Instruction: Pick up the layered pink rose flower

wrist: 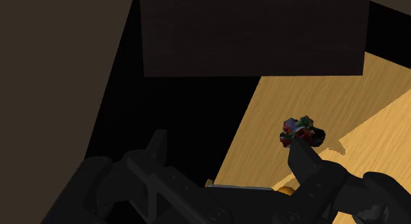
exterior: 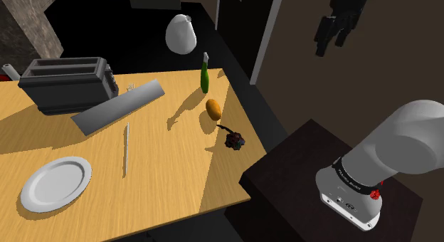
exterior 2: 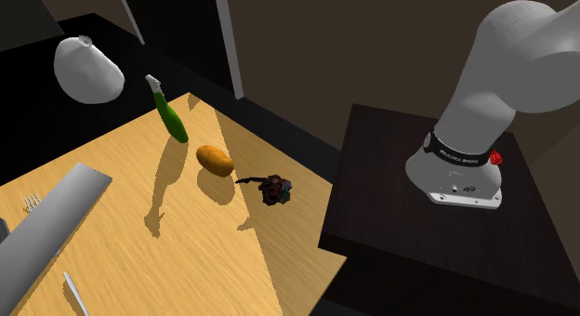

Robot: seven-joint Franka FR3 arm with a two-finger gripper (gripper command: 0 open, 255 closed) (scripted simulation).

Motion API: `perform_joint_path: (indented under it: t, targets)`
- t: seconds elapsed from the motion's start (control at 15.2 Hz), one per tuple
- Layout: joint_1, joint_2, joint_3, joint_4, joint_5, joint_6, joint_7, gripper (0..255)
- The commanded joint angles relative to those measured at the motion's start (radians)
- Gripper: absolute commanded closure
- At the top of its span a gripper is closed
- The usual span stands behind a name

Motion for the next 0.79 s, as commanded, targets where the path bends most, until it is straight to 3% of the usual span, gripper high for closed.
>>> perform_joint_path:
  t: [0.0, 0.73]
  targets:
    - [0.0, 0.0, 0.0, 0.0, 0.0, 0.0, 0.0, 0]
    - [0.057, 0.112, 0.056, -0.268, 0.038, 0.449, 0.048, 0]
